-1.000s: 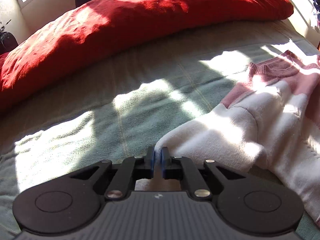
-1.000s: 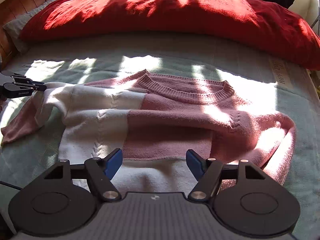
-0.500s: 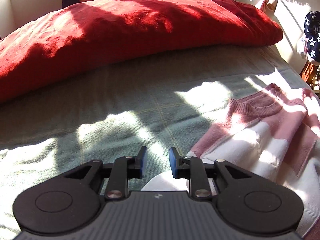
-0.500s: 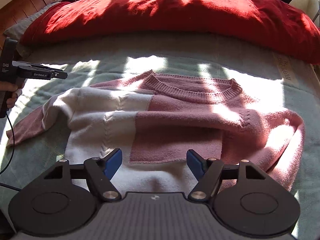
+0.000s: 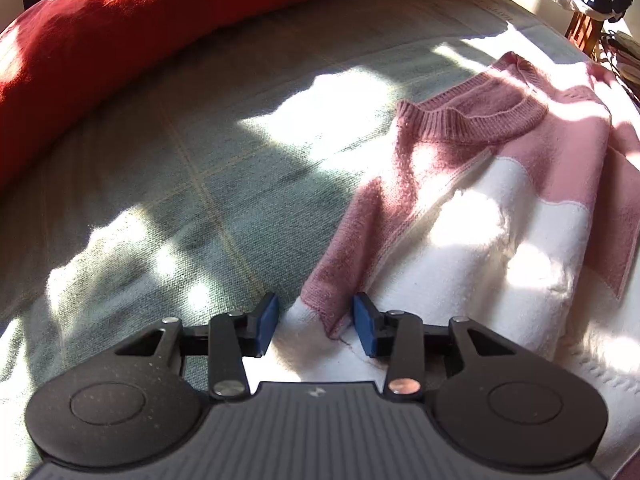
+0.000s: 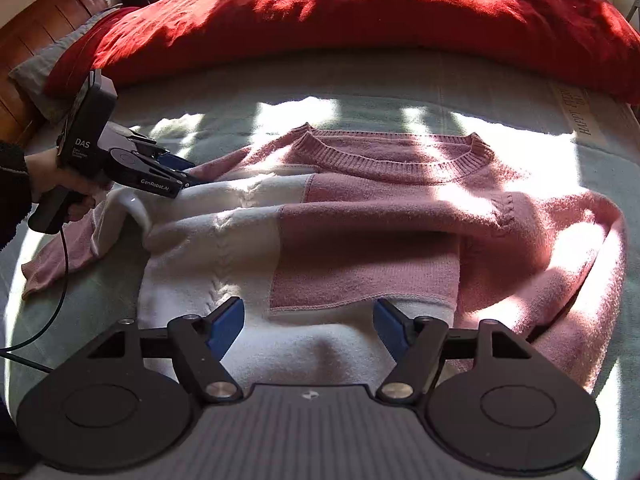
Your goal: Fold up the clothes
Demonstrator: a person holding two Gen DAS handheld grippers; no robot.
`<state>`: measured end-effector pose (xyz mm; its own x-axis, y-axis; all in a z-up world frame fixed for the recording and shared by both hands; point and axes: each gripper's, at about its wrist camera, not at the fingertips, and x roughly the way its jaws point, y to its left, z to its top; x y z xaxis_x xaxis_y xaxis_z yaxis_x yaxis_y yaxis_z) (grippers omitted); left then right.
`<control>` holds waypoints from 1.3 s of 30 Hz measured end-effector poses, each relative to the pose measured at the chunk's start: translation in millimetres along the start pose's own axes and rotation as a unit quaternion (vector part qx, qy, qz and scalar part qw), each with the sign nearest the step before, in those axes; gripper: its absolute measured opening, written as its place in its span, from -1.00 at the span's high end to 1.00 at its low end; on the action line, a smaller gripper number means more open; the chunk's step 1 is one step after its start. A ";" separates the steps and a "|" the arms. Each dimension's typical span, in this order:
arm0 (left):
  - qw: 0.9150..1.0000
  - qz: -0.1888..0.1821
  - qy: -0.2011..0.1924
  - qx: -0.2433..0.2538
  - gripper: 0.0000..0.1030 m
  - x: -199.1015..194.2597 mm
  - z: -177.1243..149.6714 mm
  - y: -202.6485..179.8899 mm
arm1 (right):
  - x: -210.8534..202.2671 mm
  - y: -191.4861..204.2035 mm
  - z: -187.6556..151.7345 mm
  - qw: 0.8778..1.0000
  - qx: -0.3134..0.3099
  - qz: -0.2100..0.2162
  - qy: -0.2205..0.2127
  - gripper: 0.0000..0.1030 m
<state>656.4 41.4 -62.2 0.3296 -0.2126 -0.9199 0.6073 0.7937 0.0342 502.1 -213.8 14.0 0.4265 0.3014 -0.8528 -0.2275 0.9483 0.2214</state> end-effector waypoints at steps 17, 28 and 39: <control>0.955 0.096 -0.073 -0.271 0.24 -97.3 -83.2 91.9 | -5.0 1.4 2.9 1.000 -0.005 0.017 -0.005 -0.46; 0.815 0.267 -0.007 -0.515 0.13 -138.0 -271.5 97.0 | 0.4 26.4 10.8 0.998 -0.040 0.038 0.002 -0.50; 0.789 0.285 0.000 -0.544 -0.24 -134.2 -296.4 88.9 | 2.5 61.8 10.7 0.997 -0.065 0.053 0.007 -0.51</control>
<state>452.0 309.4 -51.6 0.3252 0.3555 -0.8763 -0.6204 0.7796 0.0860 498.4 -153.4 30.6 0.3828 0.3965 -0.8345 -0.3815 0.8905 0.2481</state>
